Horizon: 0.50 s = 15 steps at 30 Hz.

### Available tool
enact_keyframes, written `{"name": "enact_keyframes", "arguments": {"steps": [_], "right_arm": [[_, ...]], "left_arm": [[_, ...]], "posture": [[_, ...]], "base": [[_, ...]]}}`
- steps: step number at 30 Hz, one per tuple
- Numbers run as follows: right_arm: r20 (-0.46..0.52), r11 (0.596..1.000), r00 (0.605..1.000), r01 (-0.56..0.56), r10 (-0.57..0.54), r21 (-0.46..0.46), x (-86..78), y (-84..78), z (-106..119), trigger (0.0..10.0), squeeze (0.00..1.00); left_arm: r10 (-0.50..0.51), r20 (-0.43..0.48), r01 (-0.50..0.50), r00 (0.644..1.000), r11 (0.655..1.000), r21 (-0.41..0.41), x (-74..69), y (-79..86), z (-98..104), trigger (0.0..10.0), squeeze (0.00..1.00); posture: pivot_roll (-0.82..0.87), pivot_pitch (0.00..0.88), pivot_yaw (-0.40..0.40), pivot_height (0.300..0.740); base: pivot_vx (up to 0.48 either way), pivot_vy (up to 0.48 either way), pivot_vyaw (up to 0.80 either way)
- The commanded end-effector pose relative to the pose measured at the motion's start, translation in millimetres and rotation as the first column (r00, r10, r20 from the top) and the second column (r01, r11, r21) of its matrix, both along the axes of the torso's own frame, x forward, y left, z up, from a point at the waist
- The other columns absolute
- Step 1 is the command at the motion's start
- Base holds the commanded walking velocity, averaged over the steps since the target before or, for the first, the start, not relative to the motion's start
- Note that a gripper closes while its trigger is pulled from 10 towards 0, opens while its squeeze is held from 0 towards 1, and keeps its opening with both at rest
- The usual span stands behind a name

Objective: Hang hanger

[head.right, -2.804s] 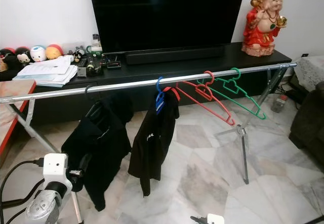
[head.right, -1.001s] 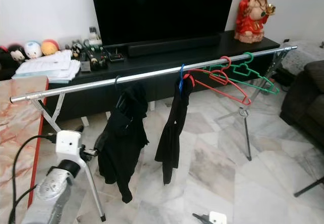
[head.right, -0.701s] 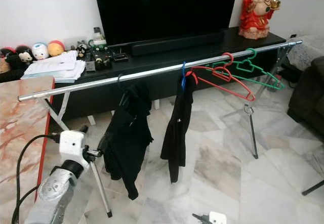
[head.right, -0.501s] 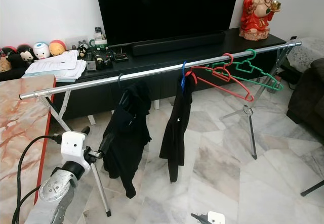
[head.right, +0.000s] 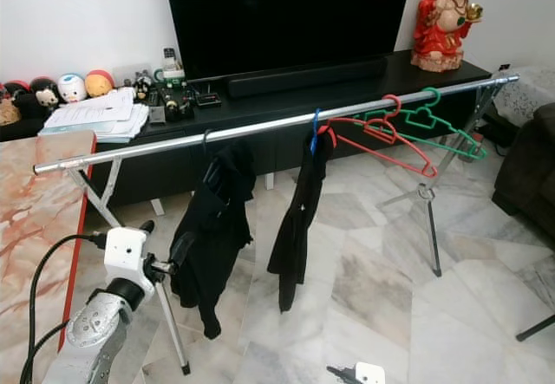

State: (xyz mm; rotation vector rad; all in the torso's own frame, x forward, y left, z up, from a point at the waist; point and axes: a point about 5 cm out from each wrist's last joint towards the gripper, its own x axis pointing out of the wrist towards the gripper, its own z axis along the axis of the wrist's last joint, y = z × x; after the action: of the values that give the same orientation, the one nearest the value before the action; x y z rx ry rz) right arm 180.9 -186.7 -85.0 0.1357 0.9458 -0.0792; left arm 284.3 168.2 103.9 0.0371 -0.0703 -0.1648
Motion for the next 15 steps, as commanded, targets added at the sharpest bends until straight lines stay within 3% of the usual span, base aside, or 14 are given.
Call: {"name": "enact_keyframes", "arguments": {"steps": [1,2,15], "right_arm": [[-0.001,1.000,1.000,-0.004,0.004,0.008,1.2,2.7,0.1,10.0,0.00],[-0.001,1.000,1.000,-0.001,0.001,0.009,1.1,2.6,0.1,10.0,0.00],[-0.003,1.000,1.000,0.009,-0.009,0.017,1.2,3.1,0.0,10.0,0.00]], "left_arm": [[0.015,0.012,-0.015,1.000,1.000,-0.009,-0.4,4.3,3.7,10.0,0.00],[0.015,0.012,-0.015,1.000,1.000,-0.009,-0.4,4.2,3.7,10.0,0.00],[0.009,0.011,-0.009,1.000,1.000,-0.005,0.4,4.9,4.4,10.0,0.00]], "posture": [[0.11,0.038,0.028,0.740],[0.11,0.038,0.028,0.740],[0.11,0.037,0.028,0.740]], "base": [[0.311,0.000,0.80],[0.311,0.000,0.80],[0.323,0.000,0.00]]}}
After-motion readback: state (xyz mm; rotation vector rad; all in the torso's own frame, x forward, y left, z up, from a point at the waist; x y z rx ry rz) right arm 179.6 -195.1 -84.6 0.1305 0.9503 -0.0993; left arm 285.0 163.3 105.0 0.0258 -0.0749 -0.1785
